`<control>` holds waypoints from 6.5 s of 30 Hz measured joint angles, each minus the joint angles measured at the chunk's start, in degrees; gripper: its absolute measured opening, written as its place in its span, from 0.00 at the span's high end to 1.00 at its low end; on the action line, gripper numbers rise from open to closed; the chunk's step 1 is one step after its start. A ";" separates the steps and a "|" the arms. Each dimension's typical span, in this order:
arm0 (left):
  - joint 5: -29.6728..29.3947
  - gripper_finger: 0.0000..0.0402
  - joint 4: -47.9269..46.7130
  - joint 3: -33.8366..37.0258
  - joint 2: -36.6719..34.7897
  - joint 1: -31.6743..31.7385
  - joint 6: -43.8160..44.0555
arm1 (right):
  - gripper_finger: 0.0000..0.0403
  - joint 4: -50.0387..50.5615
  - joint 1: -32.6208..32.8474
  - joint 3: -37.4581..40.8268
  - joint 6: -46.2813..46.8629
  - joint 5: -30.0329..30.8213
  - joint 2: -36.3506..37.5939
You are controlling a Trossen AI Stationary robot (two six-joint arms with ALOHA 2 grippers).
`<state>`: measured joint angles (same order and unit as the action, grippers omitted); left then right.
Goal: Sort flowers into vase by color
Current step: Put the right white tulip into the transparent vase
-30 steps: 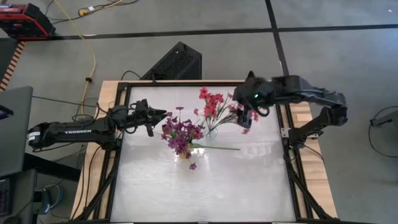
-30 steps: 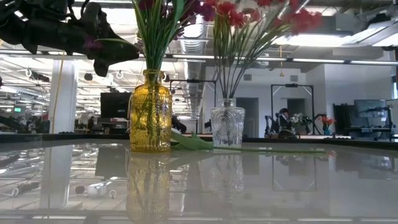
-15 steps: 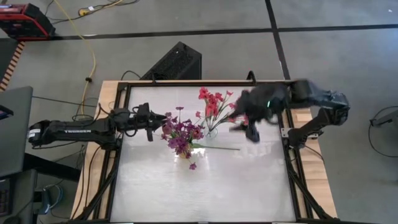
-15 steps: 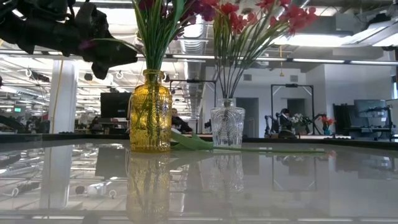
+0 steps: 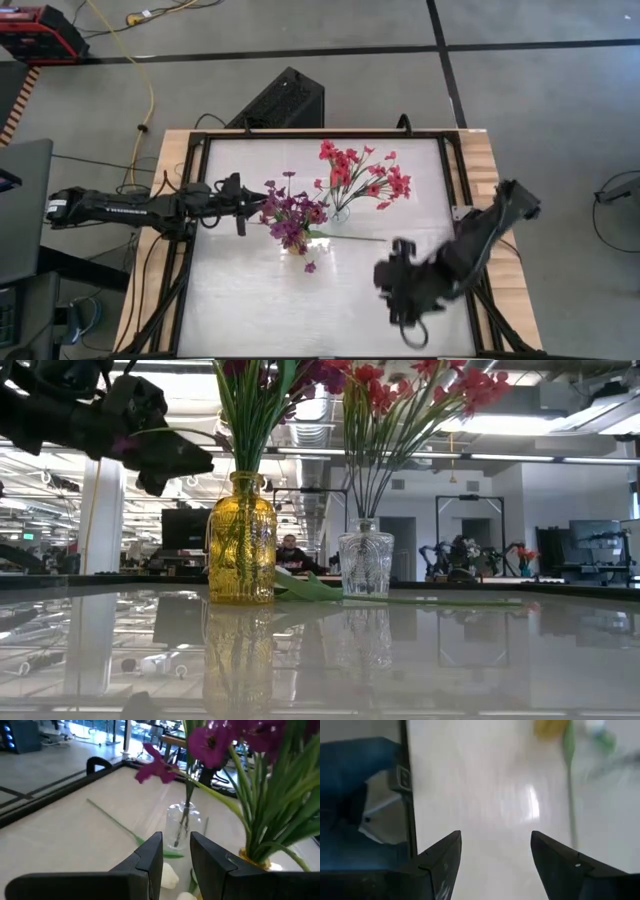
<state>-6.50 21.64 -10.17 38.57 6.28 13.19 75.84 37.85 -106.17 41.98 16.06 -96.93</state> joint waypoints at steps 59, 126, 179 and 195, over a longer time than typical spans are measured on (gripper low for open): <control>-7.87 0.78 -0.76 1.83 0.04 -12.21 1.01 | 0.92 -82.59 -23.93 61.61 -23.12 0.31 -5.98; -7.82 0.78 -0.55 1.81 0.04 -12.19 0.07 | 0.67 -41.33 -9.88 39.61 6.21 -6.56 -15.03; -7.85 0.78 -0.80 1.79 0.04 -12.19 0.07 | 0.96 -122.57 -22.99 65.74 -47.16 7.10 13.65; -10.45 0.78 -1.13 1.79 0.02 -12.17 -3.88 | 0.96 -135.29 -29.38 67.12 -60.20 6.09 10.21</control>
<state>-16.95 20.51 -8.38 38.59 -5.89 9.31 -59.46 8.47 -39.05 -18.22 22.15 -86.72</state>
